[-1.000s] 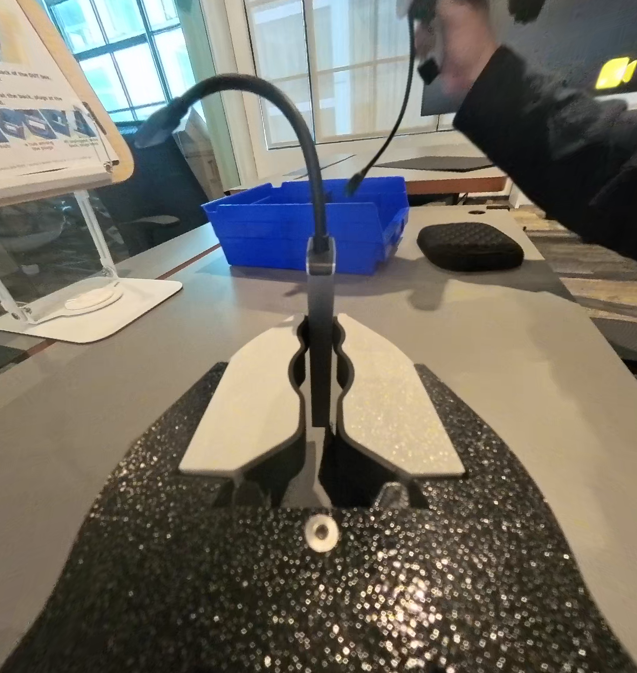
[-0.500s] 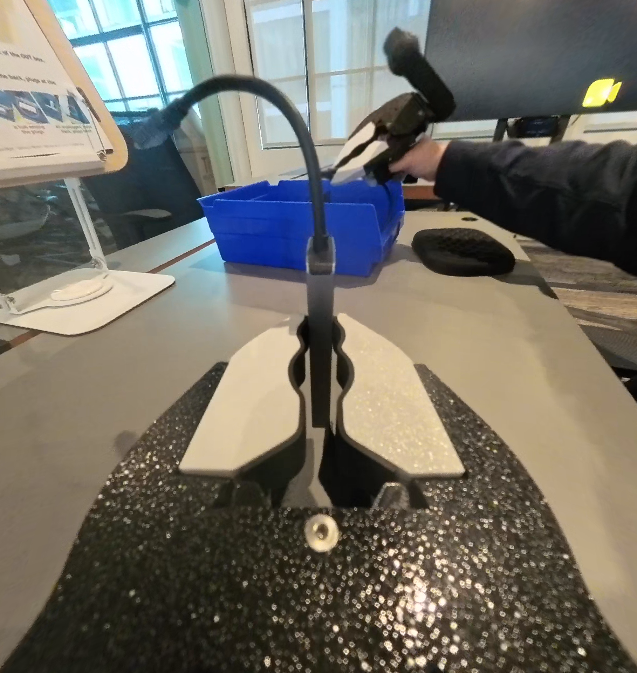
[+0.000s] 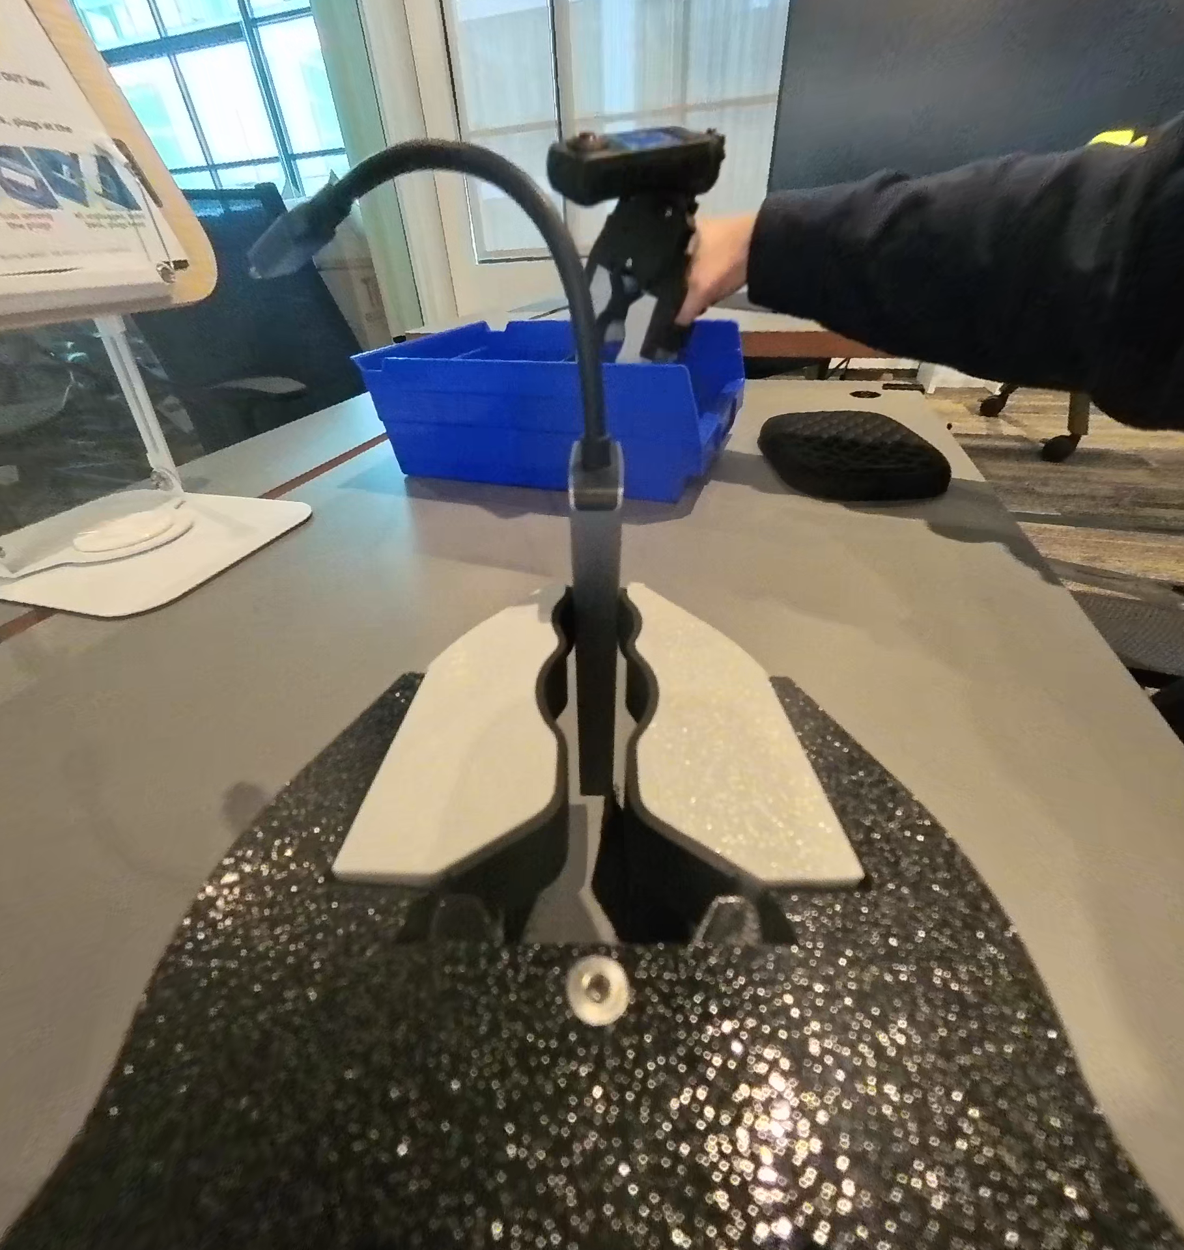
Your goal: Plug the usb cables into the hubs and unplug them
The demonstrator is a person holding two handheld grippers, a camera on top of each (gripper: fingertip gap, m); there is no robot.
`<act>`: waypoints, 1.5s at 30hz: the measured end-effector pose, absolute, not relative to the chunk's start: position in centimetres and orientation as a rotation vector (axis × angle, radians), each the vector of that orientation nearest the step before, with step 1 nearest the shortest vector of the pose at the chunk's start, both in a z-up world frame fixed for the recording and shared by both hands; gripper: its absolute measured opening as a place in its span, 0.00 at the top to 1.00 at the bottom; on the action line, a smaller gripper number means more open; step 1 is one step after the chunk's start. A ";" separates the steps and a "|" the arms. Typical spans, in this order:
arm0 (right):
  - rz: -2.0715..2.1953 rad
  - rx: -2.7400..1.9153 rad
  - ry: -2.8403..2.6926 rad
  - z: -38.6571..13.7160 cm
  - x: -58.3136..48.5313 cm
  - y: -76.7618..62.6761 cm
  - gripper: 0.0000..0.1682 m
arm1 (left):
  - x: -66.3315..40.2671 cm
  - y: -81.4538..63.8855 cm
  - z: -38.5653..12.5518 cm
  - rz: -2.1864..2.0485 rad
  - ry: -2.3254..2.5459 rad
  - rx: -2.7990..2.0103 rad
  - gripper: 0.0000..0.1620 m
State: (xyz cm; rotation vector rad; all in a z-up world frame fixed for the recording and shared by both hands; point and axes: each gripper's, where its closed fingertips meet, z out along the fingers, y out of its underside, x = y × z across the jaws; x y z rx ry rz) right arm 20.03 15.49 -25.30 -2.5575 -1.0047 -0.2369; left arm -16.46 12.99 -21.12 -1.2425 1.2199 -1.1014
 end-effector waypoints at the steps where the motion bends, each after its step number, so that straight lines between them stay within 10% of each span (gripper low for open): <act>1: -0.246 -2.547 -0.953 -24.6 20.3 15.6 0.67 | -16.5 13.0 -21.1 -1.104 1.220 -1.242 0.93; 8: -0.309 -2.475 -0.802 -18.9 19.6 14.0 0.57 | -16.5 12.9 -21.2 -1.128 1.218 -1.240 0.93; 21: -0.533 -2.636 -1.025 -21.6 20.7 12.0 0.95 | -16.6 13.0 -21.2 -1.147 1.211 -1.238 0.93; 35: -0.789 -2.612 -0.943 -24.9 24.3 15.0 0.95 | -16.6 12.9 -21.2 -1.154 1.217 -1.236 0.93; 45: -0.209 -2.039 -0.916 -14.8 5.2 14.7 0.85 | -16.7 12.4 -20.5 -1.212 1.198 -1.185 0.93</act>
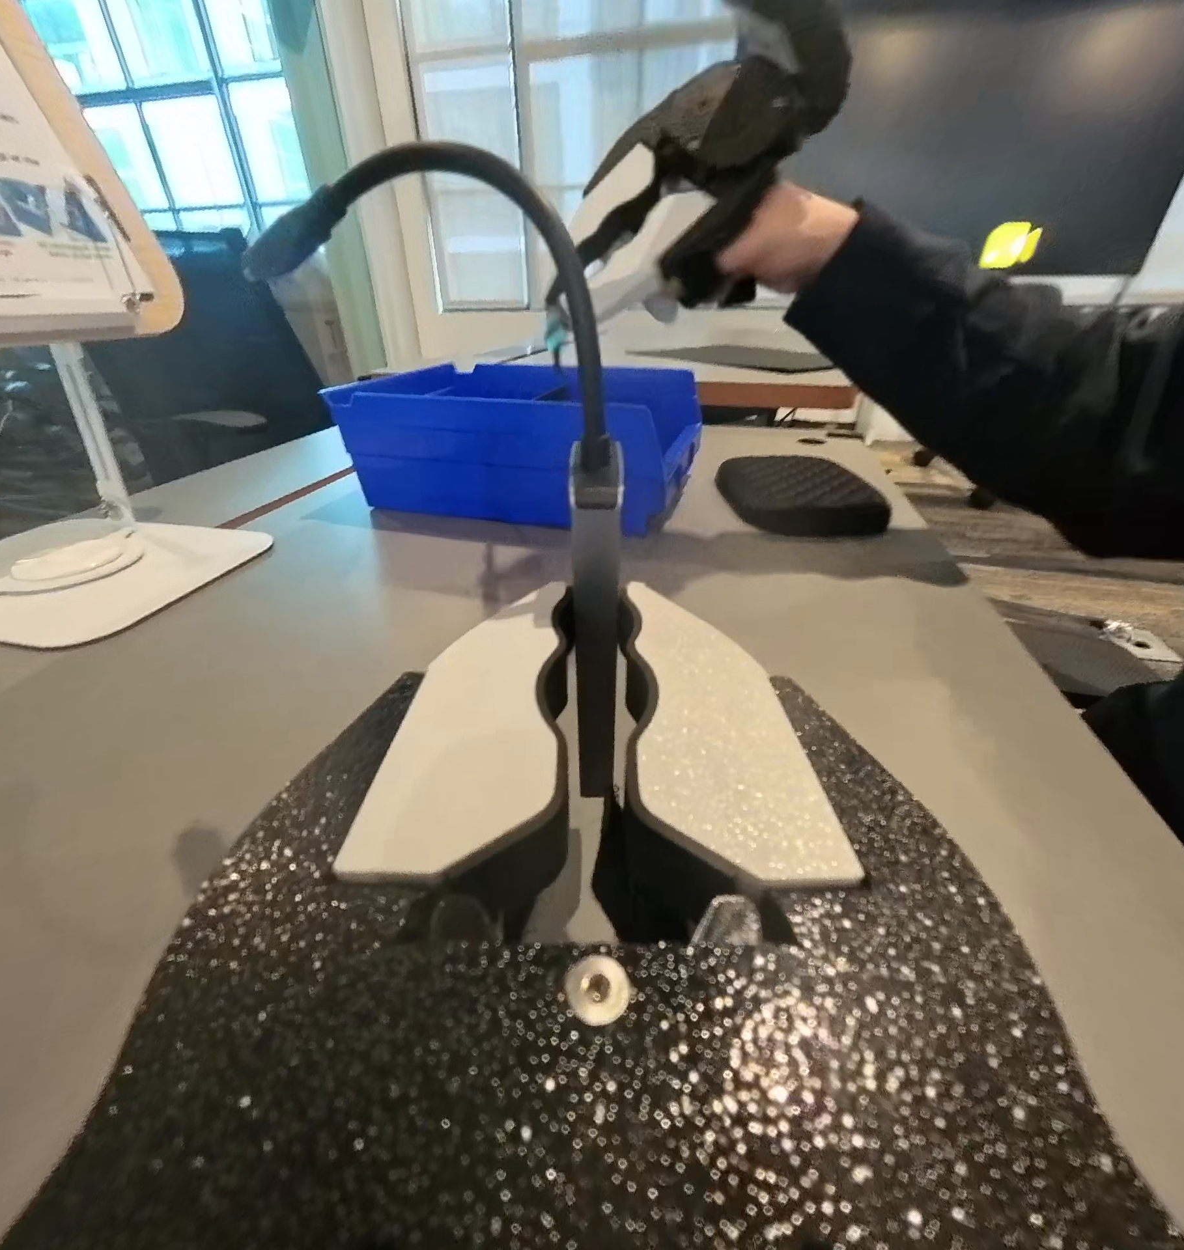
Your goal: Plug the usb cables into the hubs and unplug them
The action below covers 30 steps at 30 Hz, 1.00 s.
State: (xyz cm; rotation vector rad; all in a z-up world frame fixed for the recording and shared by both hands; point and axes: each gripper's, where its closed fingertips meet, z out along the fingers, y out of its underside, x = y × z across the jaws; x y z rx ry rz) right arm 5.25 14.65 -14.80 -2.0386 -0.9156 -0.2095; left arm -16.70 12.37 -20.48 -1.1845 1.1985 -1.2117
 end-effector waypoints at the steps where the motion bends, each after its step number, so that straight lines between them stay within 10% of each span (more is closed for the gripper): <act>1: -0.080 -1.976 -1.001 -14.8 1.5 13.7 0.83 | -16.7 12.2 -20.4 -1.225 1.198 -1.174 0.93; 11: 0.516 -1.692 -1.339 -18.1 -16.6 9.0 0.76 | -16.1 9.6 -20.9 -1.243 1.346 -1.098 0.93; 30: 0.590 -1.757 -1.213 -19.2 -15.9 6.4 0.69 | -15.9 8.8 -20.9 -1.249 1.374 -1.077 0.93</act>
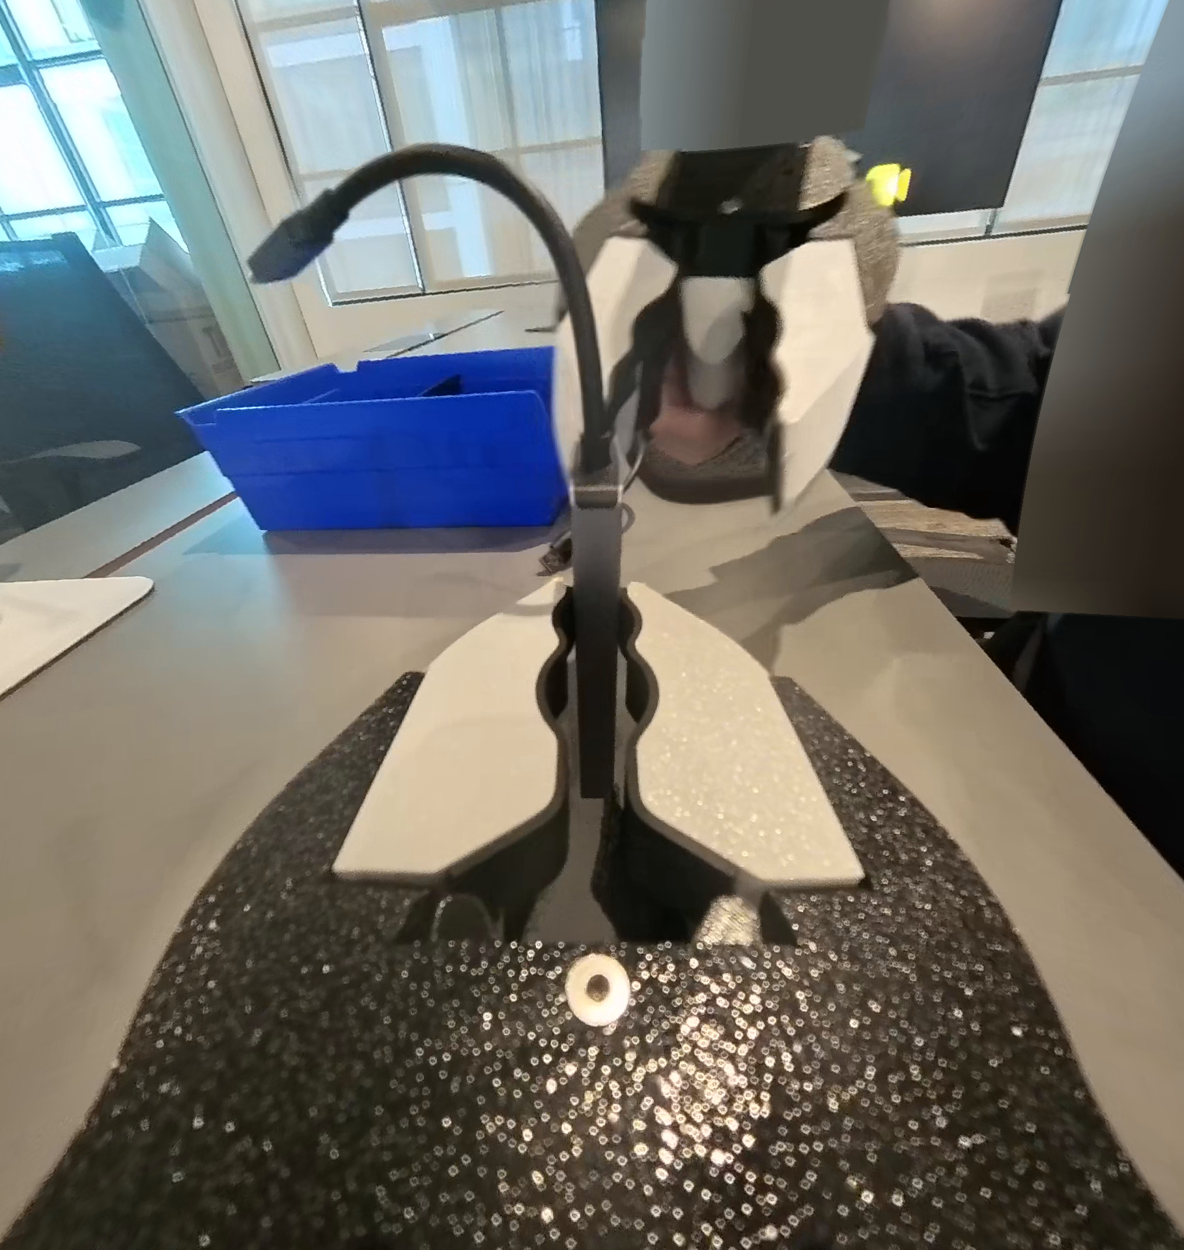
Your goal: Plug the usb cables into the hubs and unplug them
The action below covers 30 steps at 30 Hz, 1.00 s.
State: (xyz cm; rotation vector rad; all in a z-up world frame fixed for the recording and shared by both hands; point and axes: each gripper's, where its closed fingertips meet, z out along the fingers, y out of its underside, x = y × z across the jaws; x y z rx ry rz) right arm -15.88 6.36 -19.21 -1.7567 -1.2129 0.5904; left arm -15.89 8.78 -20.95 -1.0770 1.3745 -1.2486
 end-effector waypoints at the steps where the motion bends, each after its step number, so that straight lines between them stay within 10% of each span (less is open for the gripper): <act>1: 0.548 -1.764 -1.197 -18.9 -14.9 6.1 0.67 | -16.0 8.9 -20.9 -1.250 1.366 -1.079 0.93; 5: 0.078 -1.850 -1.056 -17.9 -6.2 6.0 0.61 | -16.1 9.3 -20.7 -1.260 1.332 -1.090 0.93; 17: -1.039 -1.993 -1.405 -25.9 9.7 3.5 0.88 | -16.0 9.3 -20.8 -1.259 1.338 -1.102 0.93; 30: -0.763 -1.739 -0.708 -15.5 13.8 5.1 0.97 | -16.0 9.3 -20.9 -1.269 1.341 -1.108 0.93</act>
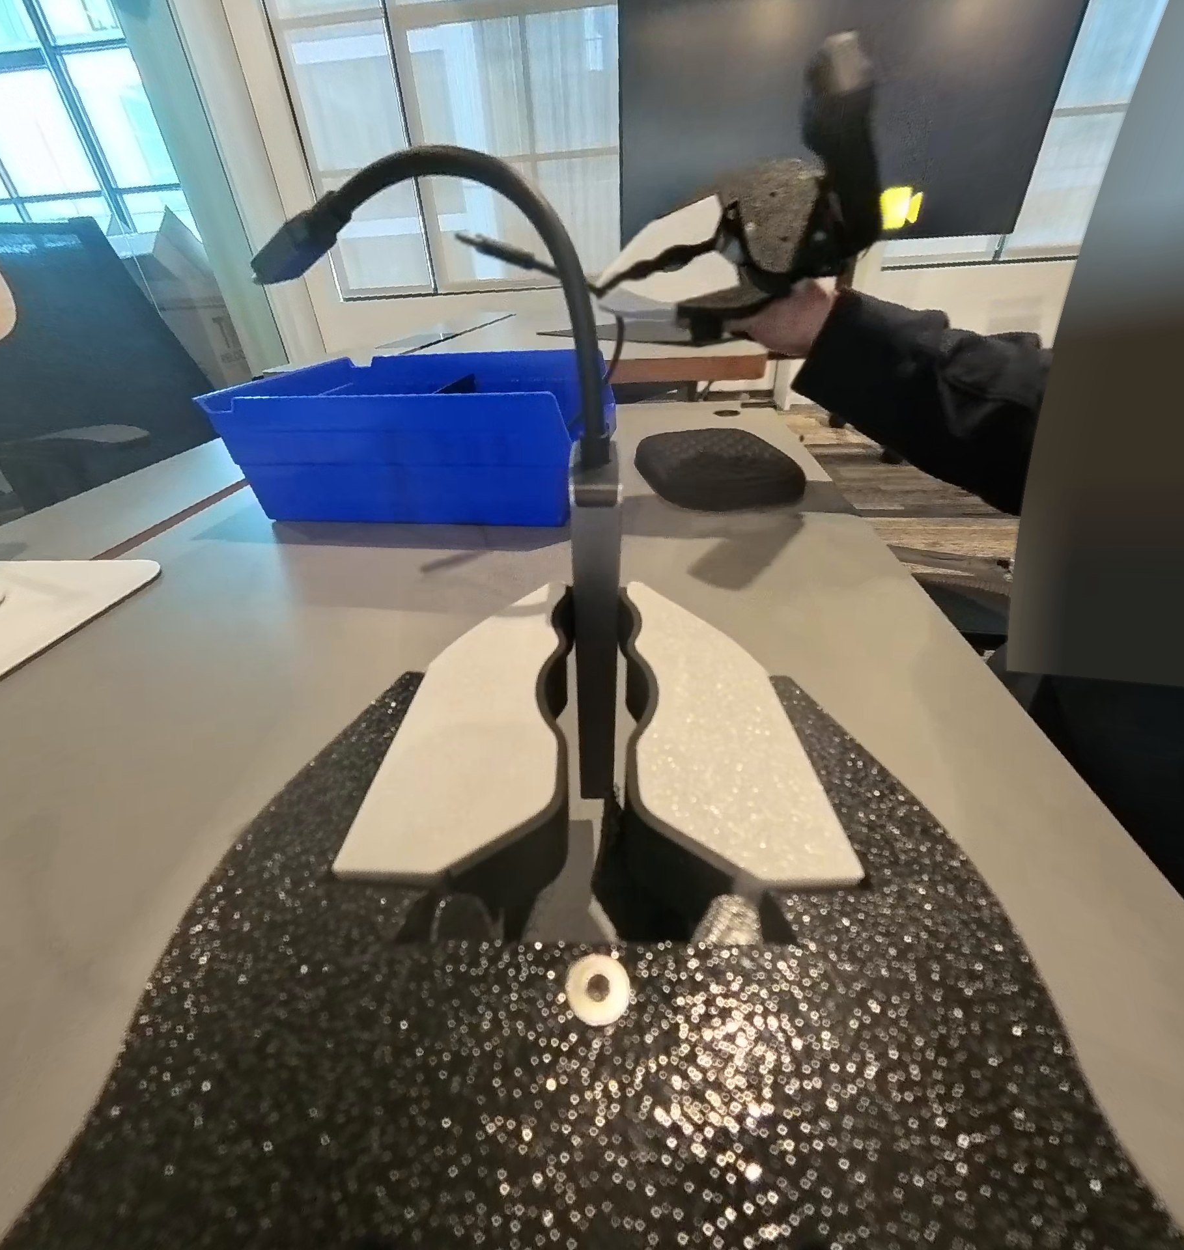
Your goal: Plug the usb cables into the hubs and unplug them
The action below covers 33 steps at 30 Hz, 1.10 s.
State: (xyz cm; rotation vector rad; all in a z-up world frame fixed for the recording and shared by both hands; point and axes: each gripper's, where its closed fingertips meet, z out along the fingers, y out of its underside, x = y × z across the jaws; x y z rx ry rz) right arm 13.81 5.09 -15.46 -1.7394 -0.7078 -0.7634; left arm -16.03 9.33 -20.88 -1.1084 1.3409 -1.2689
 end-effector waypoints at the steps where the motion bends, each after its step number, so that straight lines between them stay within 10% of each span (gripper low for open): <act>1: -0.791 -1.780 -0.682 -15.8 15.1 5.3 0.97 | -16.0 9.3 -20.9 -1.269 1.340 -1.108 0.93; 15: -1.191 -2.042 -1.312 -21.4 17.4 10.2 0.97 | -16.0 9.4 -20.9 -1.278 1.338 -1.113 0.93; 33: -0.077 -2.514 -0.995 -25.0 15.1 9.0 0.79 | -16.0 9.3 -21.0 -1.282 1.347 -1.114 0.93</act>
